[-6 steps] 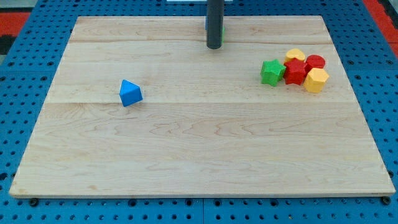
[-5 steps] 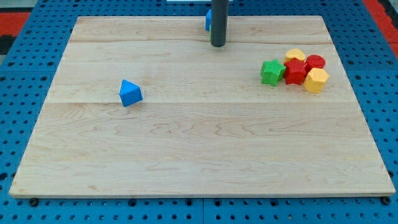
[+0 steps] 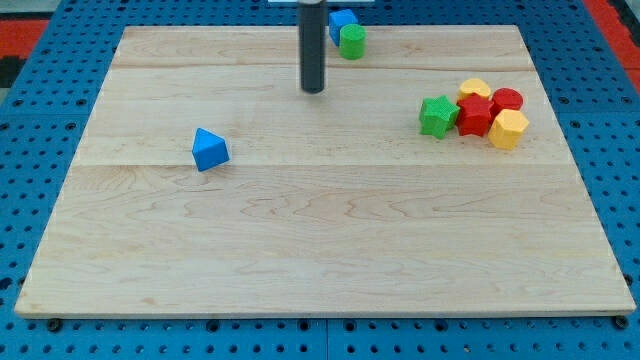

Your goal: Push the blue triangle to the top of the board

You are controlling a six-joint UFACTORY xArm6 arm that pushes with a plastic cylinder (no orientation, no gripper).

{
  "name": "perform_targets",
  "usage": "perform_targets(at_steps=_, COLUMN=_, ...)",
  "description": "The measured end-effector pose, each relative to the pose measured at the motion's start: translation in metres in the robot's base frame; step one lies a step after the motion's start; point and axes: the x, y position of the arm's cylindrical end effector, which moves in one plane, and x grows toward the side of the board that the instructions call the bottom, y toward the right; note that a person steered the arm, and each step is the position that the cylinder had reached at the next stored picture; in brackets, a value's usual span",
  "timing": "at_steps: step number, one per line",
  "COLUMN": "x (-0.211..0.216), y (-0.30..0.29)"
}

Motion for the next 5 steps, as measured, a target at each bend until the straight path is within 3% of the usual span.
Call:
perform_targets(at_steps=3, x=0.159, y=-0.09)
perform_targets(at_steps=5, x=0.127, y=-0.121)
